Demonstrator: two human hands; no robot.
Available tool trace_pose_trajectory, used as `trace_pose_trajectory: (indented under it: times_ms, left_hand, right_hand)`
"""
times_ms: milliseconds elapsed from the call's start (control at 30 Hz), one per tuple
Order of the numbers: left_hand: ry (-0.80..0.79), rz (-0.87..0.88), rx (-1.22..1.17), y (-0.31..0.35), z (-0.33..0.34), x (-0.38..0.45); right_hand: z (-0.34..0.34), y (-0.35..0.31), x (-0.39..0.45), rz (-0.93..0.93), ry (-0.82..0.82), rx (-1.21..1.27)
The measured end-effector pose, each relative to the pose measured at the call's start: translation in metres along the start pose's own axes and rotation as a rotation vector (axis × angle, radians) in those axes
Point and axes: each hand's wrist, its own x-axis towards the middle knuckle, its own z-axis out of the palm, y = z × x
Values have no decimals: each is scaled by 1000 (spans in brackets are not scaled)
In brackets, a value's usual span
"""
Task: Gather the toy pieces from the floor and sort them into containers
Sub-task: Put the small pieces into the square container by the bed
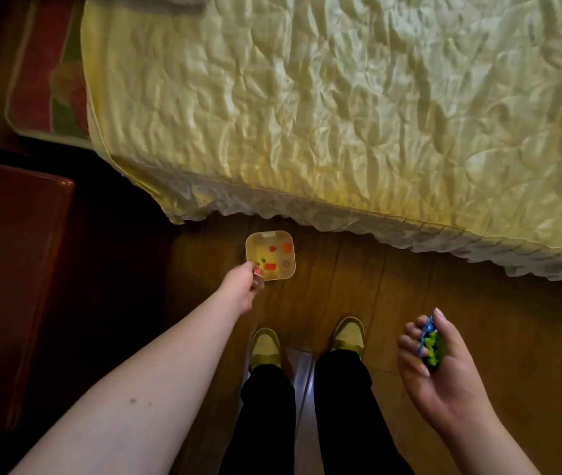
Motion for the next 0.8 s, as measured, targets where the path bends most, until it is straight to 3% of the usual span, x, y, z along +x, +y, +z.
trace_pose_trajectory:
  times_ms: [133, 267, 533, 800]
  left_hand:
    - [-29, -51, -173, 3, -1, 6]
    - [-51, -36, -197, 5, -7, -2]
    - [-141, 53, 78, 12, -37, -71]
    - [-230, 174, 427, 17, -79, -217]
  right_hand:
    - [0, 7, 10, 21, -8, 12]
    - [4, 13, 6, 12, -21, 19]
    - [33, 23, -40, -43, -63, -23]
    - [61, 24, -147, -117, -40, -66]
